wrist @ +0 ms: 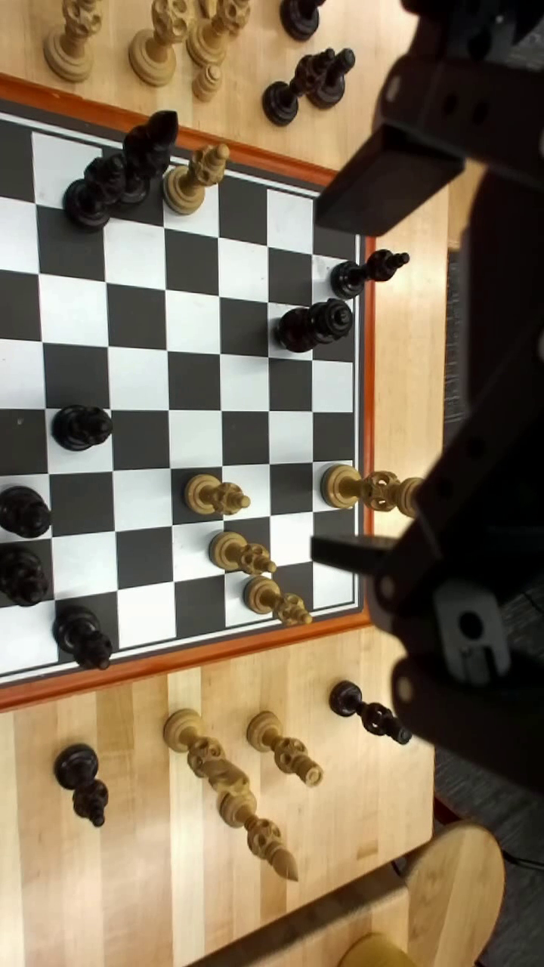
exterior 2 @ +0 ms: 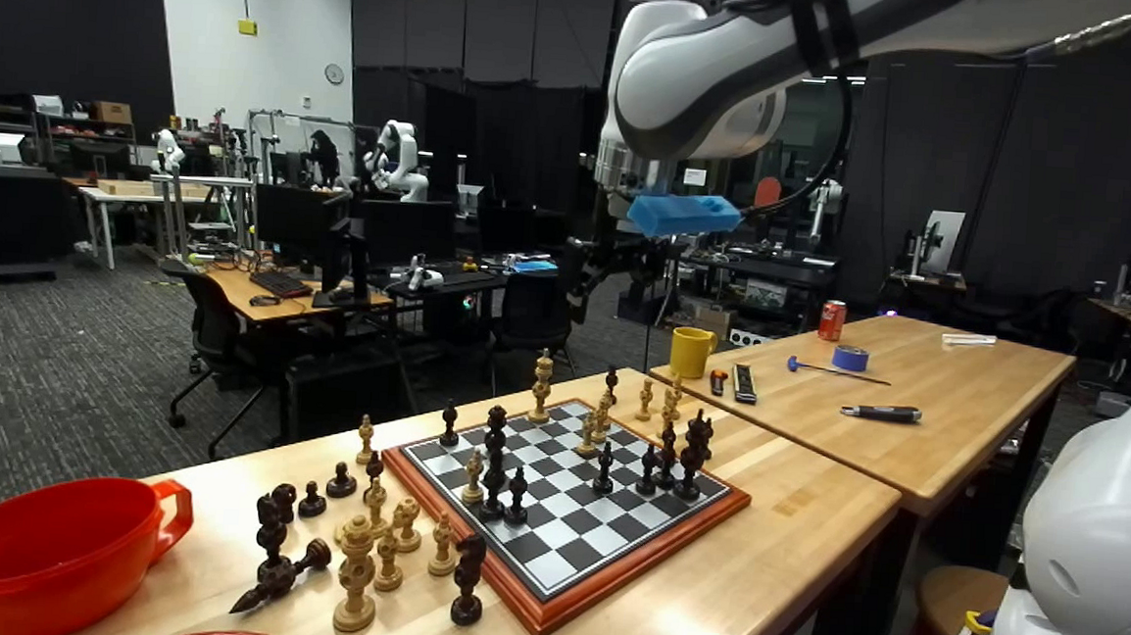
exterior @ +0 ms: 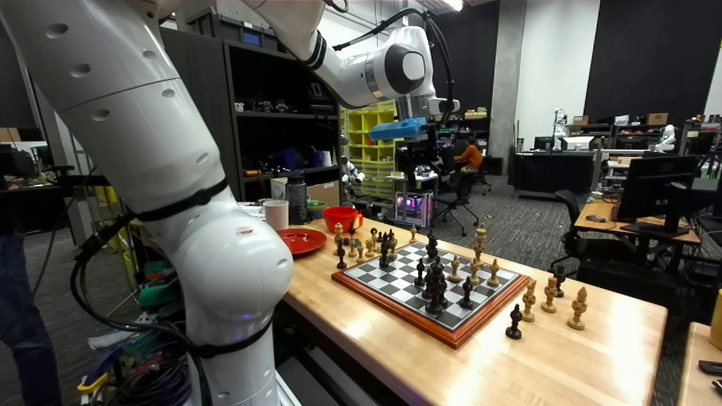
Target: Move one black chess piece away from you
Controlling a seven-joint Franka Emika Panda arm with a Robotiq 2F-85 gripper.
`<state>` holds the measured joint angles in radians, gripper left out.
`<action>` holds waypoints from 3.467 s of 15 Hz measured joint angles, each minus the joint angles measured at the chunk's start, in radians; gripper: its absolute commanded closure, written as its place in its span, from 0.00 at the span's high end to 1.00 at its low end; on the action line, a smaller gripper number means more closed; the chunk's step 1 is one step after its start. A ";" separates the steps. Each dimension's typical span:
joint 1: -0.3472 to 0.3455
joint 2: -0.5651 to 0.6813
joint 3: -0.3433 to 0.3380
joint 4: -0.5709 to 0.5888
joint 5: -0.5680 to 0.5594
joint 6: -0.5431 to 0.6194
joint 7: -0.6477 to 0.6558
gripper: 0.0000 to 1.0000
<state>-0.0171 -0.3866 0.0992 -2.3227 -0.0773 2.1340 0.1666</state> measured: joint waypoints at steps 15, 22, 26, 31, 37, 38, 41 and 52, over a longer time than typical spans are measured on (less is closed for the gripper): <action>0.000 0.000 0.000 0.000 0.000 0.000 0.000 1.00; 0.000 0.000 0.000 0.000 0.000 0.000 0.000 1.00; 0.000 0.000 0.000 0.000 0.000 0.000 0.000 1.00; 0.000 0.000 0.000 0.000 0.000 0.000 0.000 1.00; 0.010 0.050 0.001 0.043 -0.010 -0.001 -0.028 1.00; 0.015 0.073 0.002 0.066 -0.012 -0.001 -0.043 1.00; 0.027 0.161 0.003 0.146 -0.015 -0.001 -0.085 1.00; 0.032 0.450 -0.007 0.370 -0.021 -0.002 -0.161 1.00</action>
<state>0.0152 0.0634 0.0921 -1.9530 -0.0979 2.1319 0.0052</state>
